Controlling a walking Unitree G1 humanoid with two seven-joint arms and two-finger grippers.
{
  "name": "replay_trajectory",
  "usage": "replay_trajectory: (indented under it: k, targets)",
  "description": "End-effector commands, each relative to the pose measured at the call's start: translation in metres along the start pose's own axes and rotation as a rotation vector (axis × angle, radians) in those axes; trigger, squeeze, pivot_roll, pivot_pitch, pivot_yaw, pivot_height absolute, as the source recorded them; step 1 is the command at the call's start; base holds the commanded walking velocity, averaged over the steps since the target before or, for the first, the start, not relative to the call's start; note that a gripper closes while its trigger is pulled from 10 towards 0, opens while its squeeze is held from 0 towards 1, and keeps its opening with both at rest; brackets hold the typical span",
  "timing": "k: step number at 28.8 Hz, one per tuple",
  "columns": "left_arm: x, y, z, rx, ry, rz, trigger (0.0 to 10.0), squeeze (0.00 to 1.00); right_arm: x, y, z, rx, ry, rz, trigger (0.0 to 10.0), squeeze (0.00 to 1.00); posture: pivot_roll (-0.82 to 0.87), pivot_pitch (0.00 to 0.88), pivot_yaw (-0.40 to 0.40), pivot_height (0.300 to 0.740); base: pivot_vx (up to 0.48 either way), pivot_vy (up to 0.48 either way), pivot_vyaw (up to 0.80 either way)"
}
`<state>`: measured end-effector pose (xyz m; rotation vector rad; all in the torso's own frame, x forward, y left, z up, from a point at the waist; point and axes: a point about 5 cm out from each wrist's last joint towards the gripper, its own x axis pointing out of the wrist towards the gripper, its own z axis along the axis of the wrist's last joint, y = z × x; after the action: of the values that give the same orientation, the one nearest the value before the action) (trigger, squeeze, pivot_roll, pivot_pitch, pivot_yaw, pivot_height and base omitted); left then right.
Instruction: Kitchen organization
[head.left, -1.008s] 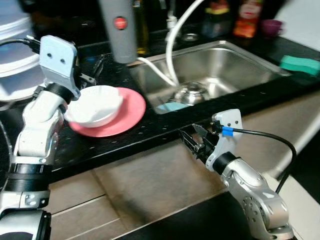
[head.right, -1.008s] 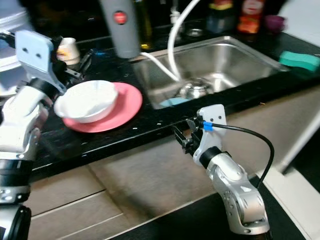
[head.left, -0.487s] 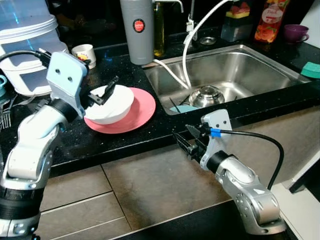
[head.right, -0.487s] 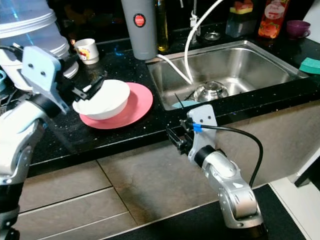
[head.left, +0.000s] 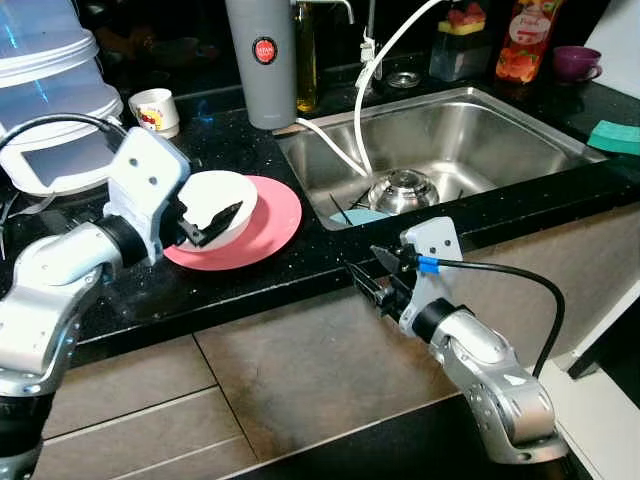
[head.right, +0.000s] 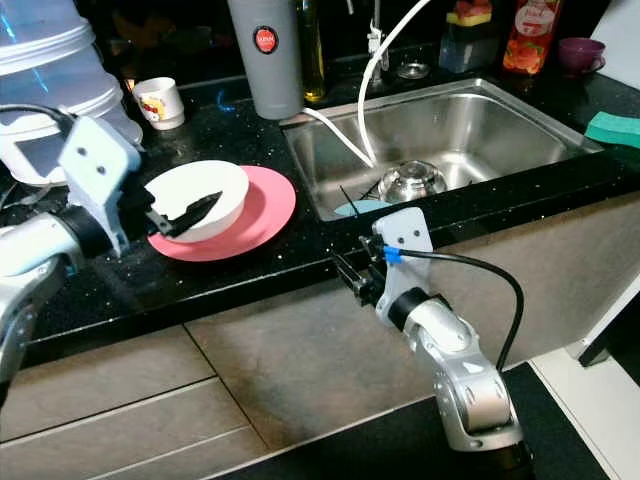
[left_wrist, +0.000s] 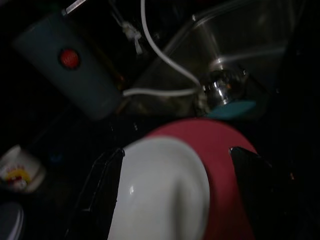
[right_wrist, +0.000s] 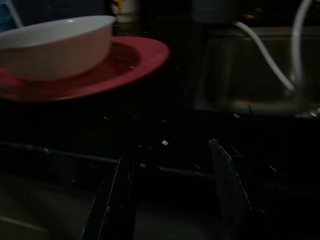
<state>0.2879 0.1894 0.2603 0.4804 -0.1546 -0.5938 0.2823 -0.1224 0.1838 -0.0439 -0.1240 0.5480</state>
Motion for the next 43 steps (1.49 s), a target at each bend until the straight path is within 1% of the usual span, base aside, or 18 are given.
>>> replay_trajectory:
  k: [1,4,7,8,9,12,14,15,16,17,18,19,20,24,32,34,39,43]
  targets:
    - [-0.003,-0.001,-0.003,0.013,0.036,-0.021,10.0,0.00,0.001,0.003,-0.001,0.019,-0.018,0.015,10.0,0.00,0.06,0.000,0.060,0.740,0.000,0.000,0.79]
    - [-0.003,-0.004,-0.003,0.008,0.037,-0.030,10.0,0.00,0.001,0.001,-0.001,0.038,-0.024,0.007,10.0,0.00,0.06,0.000,0.055,0.740,0.000,0.000,0.26]
    - [-0.002,-0.011,-0.003,-0.012,0.037,-0.053,10.0,0.00,0.000,0.000,0.000,0.049,-0.030,0.002,10.0,0.00,0.06,0.000,0.055,0.740,0.000,0.000,0.00]
    - [-0.002,-0.017,-0.006,-0.022,0.043,-0.073,10.0,0.00,0.000,-0.001,0.001,0.073,-0.043,-0.001,10.0,0.00,0.06,0.000,0.055,0.740,0.000,0.000,0.00]
    - [-0.002,-0.019,-0.007,-0.024,0.048,-0.081,10.0,0.00,-0.001,-0.002,0.002,0.093,-0.055,0.001,10.0,0.00,0.06,0.000,0.055,0.740,0.000,0.000,0.00]
    - [-0.002,-0.021,-0.007,-0.031,0.051,-0.089,10.0,0.00,-0.003,-0.002,0.004,0.150,-0.094,0.026,10.0,0.00,0.06,0.000,0.054,0.740,0.000,0.000,0.00]
    - [-0.002,-0.020,-0.007,-0.031,0.052,-0.089,10.0,0.00,-0.003,-0.001,0.005,0.157,-0.101,0.034,10.0,0.00,0.06,0.000,0.054,0.740,0.000,0.000,0.00]
    - [-0.002,-0.020,-0.007,-0.034,0.051,-0.085,10.0,0.00,-0.006,0.001,0.007,0.180,-0.127,0.086,10.0,0.00,0.06,0.000,0.054,0.740,0.000,0.000,0.00]
    - [-0.002,-0.020,-0.007,-0.034,0.051,-0.085,10.0,0.00,-0.006,0.001,0.007,0.180,-0.127,0.086,10.0,0.00,0.06,0.000,0.054,0.740,0.000,0.000,0.00]
    - [-0.003,-0.020,-0.007,-0.034,0.053,-0.083,10.0,0.00,-0.008,0.004,0.008,0.196,-0.140,0.133,10.0,0.00,0.06,0.000,0.054,0.740,0.000,0.000,0.00]
    - [-0.003,-0.020,-0.009,-0.034,0.057,-0.081,10.0,0.00,-0.012,0.009,0.010,0.208,-0.156,0.217,10.0,0.00,0.06,0.000,0.054,0.740,0.000,0.000,0.00]
    - [-0.003,-0.021,-0.009,-0.033,0.061,-0.081,10.0,0.00,-0.013,0.013,0.011,0.206,-0.159,0.258,10.0,0.00,0.06,0.000,0.054,0.740,0.000,0.000,0.00]
    - [-0.003,-0.021,-0.009,-0.033,0.061,-0.081,10.0,0.00,-0.013,0.013,0.011,0.206,-0.159,0.258,10.0,0.00,0.06,0.000,0.054,0.740,0.000,0.000,0.00]
    - [-0.003,-0.018,-0.011,-0.024,0.071,-0.055,10.0,0.00,-0.019,0.026,0.014,0.212,-0.156,0.396,10.0,0.00,0.06,0.000,0.052,0.740,0.000,0.000,0.00]
    - [-0.005,-0.013,-0.018,-0.027,0.102,-0.044,10.0,0.00,-0.020,0.028,0.014,0.203,-0.148,0.427,10.0,0.00,0.06,0.000,0.048,0.740,0.000,0.000,0.00]
    - [-0.007,-0.012,-0.026,0.006,0.158,-0.044,10.0,0.00,-0.020,0.027,0.014,0.202,-0.146,0.433,10.0,0.00,0.06,0.000,0.046,0.740,0.000,0.000,0.00]
    - [-0.006,-0.006,-0.031,0.041,0.200,-0.025,10.0,0.00,-0.021,0.027,0.014,0.198,-0.141,0.435,10.0,0.00,0.05,0.000,0.046,0.740,0.000,0.000,0.00]
    - [-0.003,0.000,-0.033,0.097,0.247,-0.027,10.0,0.00,-0.022,0.027,0.015,0.184,-0.134,0.433,10.0,0.00,0.05,0.000,0.047,0.740,0.000,0.000,0.00]
